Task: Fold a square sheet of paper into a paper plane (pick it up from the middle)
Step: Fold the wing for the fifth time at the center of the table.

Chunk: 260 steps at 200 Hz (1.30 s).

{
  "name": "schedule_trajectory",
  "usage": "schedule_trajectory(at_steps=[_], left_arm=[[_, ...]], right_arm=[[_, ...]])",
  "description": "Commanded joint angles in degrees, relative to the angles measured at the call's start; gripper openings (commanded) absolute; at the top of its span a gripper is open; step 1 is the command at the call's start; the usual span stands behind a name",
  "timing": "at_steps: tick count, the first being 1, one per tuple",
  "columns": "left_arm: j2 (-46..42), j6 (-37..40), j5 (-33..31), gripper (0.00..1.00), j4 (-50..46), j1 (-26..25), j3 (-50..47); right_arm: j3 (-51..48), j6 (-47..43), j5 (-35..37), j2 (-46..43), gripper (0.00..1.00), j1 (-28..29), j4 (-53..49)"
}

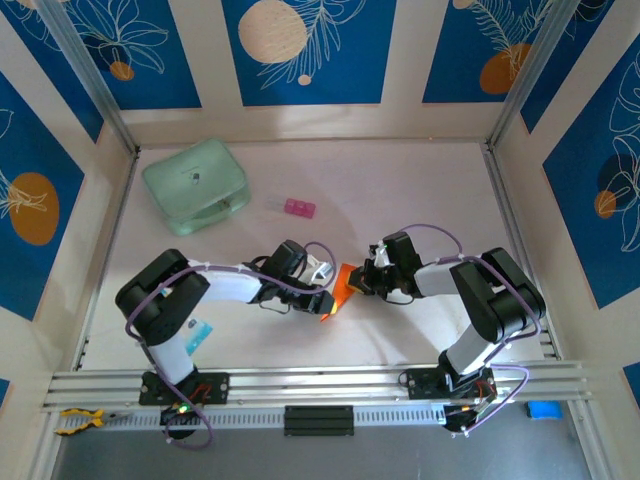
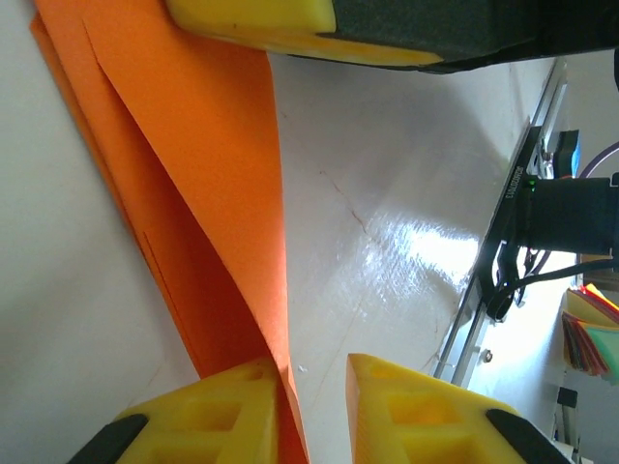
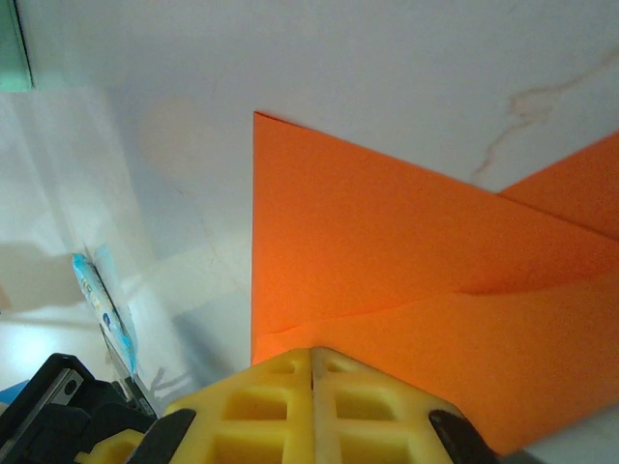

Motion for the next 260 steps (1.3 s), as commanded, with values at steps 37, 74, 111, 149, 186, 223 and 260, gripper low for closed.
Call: schedule_trajectory(at_steps=[37,74,111,149,186,223,260], left_arm=[[0.95,-1.01,-1.56,0.28,0.68,0.58,1.73],[1.43,-1.71,-2.37,0.25,0.19,0.98,2.49],[1.44,-1.65,-0.51,0.08,0.59,0.97,2.35],[2.17,-1.27,2.37,0.0,0.46,0.9,1.41],[3.71,0.61,5.23,0.0,-1.47,0.89,1.35],[4.73,2.59,5.41,0.0,-4.91,0.89,1.61],[5.08,2.88,5.15,0.05,-6.3,0.69,1.16]], right_arm=[[-0.54,-1.07,3.39,2.18,0.06,0.41,-6.01],[-0.46,-1.14,3.3,2.11,0.06,0.62,-6.23],[-0.46,-1.14,3.47,2.19,0.06,0.66,-6.32],[-0.36,-1.05,3.65,2.53,0.06,0.77,-6.46],[-0.21,-1.13,4.09,3.03,0.06,0.91,-6.76],[0.05,-1.1,4.27,3.42,0.05,1.02,-7.04],[0.2,-1.14,4.68,3.6,0.05,1.23,-7.5]])
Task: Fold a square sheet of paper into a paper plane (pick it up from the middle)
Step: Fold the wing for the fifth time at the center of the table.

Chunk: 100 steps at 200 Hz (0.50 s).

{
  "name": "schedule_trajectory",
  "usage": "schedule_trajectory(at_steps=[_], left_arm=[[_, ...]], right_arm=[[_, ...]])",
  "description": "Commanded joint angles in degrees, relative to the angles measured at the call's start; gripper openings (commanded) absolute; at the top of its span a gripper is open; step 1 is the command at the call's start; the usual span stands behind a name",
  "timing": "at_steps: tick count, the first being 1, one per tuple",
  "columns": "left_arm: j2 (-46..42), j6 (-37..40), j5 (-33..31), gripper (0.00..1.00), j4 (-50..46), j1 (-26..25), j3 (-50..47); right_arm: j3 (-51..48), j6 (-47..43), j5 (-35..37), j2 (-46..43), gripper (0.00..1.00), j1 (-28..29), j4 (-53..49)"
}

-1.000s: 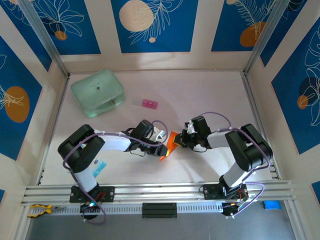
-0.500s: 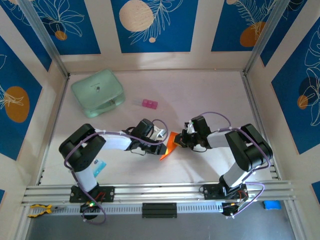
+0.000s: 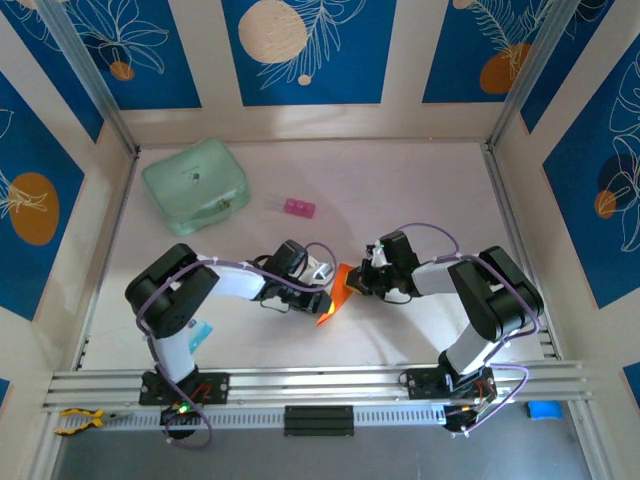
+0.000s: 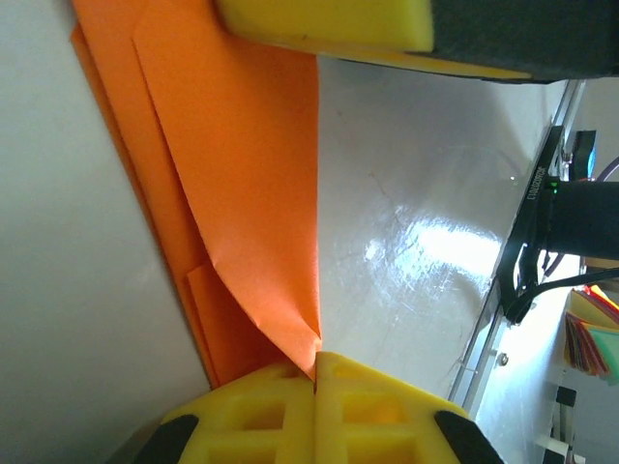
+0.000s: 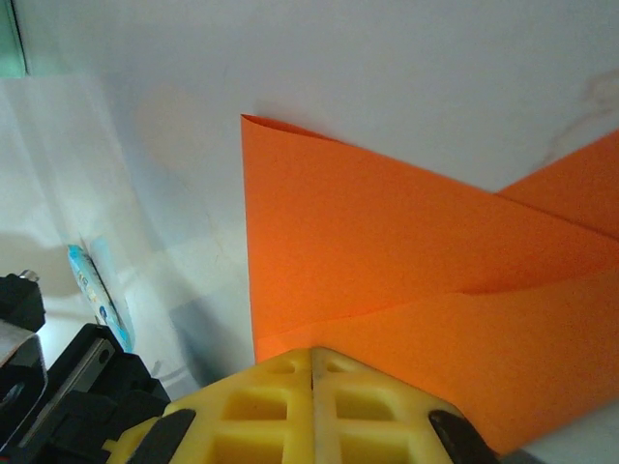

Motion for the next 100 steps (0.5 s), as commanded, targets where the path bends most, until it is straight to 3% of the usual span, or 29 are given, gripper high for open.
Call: schedule_trajectory(at_steps=[1,18,55,80,100], left_arm=[[1.24,1.93,3.68,0.06,-5.41,-0.08,-0.14],[0.77,2.11,3.36,0.12,-6.19,-0.19,-0.72],[-0.61,1.82,2.68,0.14,-6.17,-0.2,-1.93],[-0.87,1.67,3.27,0.01,-5.53,-0.45,-2.2],[-1.02,1.81,3.94,0.0,-5.77,-0.54,-2.52]], right_arm=[[-0.8,-0.75,4.65,2.88,0.05,0.18,-6.78],[-0.73,-0.83,5.1,2.88,0.05,0.19,-7.31],[-0.64,-0.84,5.31,3.12,0.05,0.25,-7.43],[-0.52,-0.83,5.5,3.12,0.05,0.25,-7.79],[-0.55,-0.97,5.79,2.97,0.05,0.25,-8.31]])
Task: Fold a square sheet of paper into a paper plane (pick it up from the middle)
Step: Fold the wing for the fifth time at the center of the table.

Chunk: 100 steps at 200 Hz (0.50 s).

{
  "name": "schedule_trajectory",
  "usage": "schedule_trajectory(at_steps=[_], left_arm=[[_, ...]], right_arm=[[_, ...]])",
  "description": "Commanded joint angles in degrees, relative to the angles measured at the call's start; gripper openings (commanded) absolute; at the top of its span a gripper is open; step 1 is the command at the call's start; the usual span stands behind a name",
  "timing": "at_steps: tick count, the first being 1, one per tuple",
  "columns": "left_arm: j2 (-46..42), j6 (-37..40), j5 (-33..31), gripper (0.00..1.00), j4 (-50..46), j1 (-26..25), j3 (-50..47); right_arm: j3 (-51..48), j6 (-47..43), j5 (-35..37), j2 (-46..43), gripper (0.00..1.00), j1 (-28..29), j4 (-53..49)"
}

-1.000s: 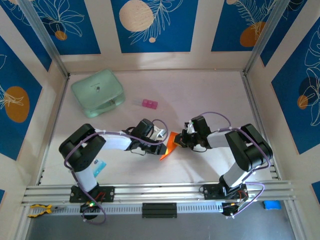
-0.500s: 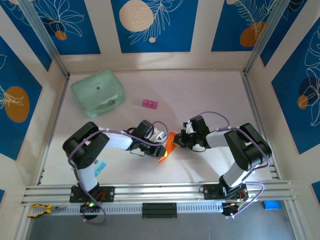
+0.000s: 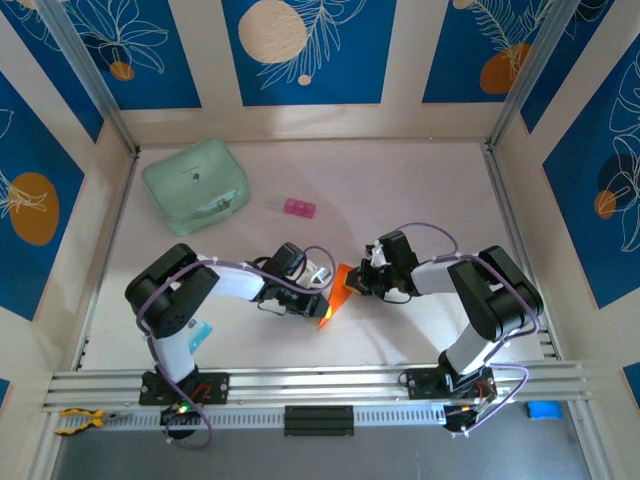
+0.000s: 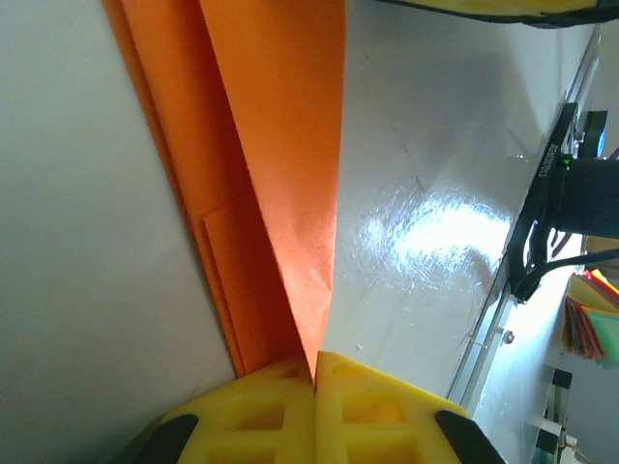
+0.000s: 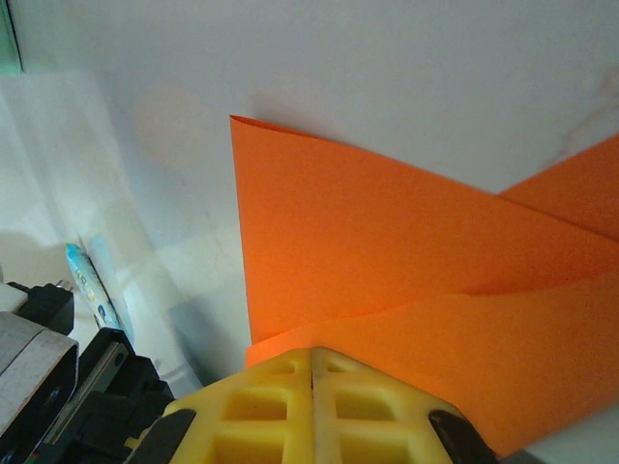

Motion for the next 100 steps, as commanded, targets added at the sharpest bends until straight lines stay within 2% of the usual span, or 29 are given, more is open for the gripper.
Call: schedule_trajectory(at_steps=[1,25,36,56,83,100], left_arm=[[-0.94,0.75,2.74,0.0,-3.72,-0.53,-1.75],[-1.11,1.35,1.57,0.0,-5.4,-0.7,-1.59],[-1.57,1.68,0.55,0.1,-6.21,-0.97,-1.5],[-2.37,2.15,-1.13,0.13,-7.77,-1.23,-1.43],[-2.86,2.18,-1.57,0.0,-8.13,-1.66,-1.69],[-2.64,2.2,-1.48,0.0,-8.22,-2.15,-1.63]], right_arm=[[-1.03,-0.92,5.8,2.77,0.05,0.1,-7.41],[-1.25,-0.83,6.28,2.73,0.05,0.14,-7.62],[-1.31,-0.83,6.38,2.76,0.05,0.14,-7.55],[-1.43,-0.75,6.73,2.62,0.05,0.15,-7.6],[-1.44,-0.72,6.88,2.75,0.05,0.19,-7.6],[-1.6,-0.8,7.02,2.76,0.05,0.18,-7.65]])
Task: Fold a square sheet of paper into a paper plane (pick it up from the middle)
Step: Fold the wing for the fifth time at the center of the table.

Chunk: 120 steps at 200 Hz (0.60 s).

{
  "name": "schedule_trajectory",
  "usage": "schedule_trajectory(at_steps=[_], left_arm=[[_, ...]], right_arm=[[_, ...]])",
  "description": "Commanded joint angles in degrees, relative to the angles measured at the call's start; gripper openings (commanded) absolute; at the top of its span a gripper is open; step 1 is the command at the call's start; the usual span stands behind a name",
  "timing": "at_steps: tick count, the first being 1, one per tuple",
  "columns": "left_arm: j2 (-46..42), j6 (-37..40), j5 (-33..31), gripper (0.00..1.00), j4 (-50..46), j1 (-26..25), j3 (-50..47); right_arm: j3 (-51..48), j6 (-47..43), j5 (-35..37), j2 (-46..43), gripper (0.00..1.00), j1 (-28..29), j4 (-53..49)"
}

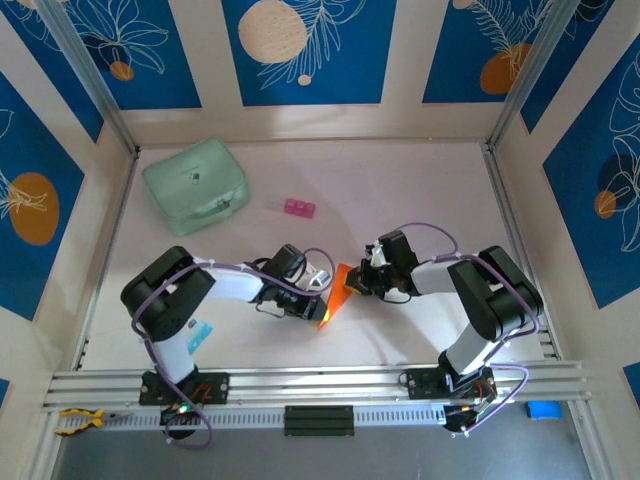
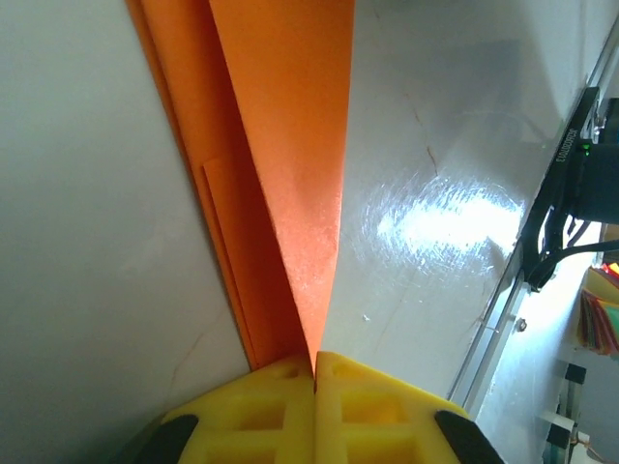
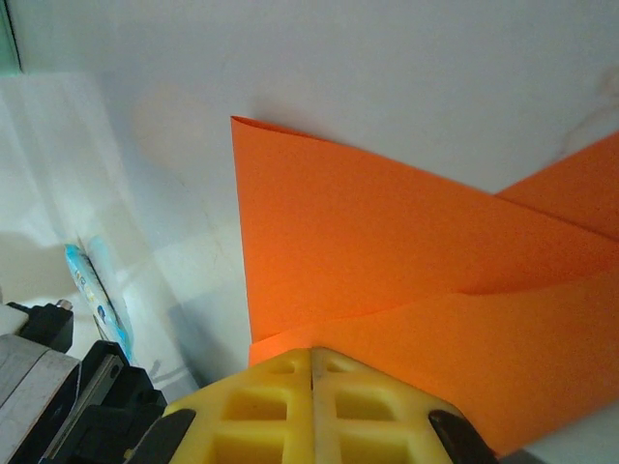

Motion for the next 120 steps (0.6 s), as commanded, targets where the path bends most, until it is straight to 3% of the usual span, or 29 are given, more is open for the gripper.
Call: schedule_trajectory(at_steps=[1,33,79,97,112,120], left_arm=[[-0.8,1.12,0.47,0.0,-4.85,-1.26,-1.3],[-1.03,1.3,0.06,0.09,-5.62,-1.77,-1.38],[-2.26,1.48,-1.02,0.12,-7.29,-1.77,-2.4],[-2.46,1.46,-0.81,0.11,-7.31,-1.85,-3.03],[-2.64,1.3,-0.51,0.0,-6.58,-1.93,-3.74],[-2.48,1.34,-0.31,0.0,-6.69,-1.93,-3.76]], right_arm=[[-1.67,-0.8,6.87,2.76,0.05,0.14,-7.37],[-1.82,-0.66,7.15,2.7,0.05,0.17,-7.45],[-2.08,-0.64,7.5,2.77,0.05,0.0,-7.45],[-2.08,-0.73,7.48,2.77,0.05,-0.07,-7.5],[-2.07,-0.81,7.46,2.86,0.05,-0.04,-7.63],[-2.07,-0.81,7.61,2.84,0.05,-0.08,-7.62]])
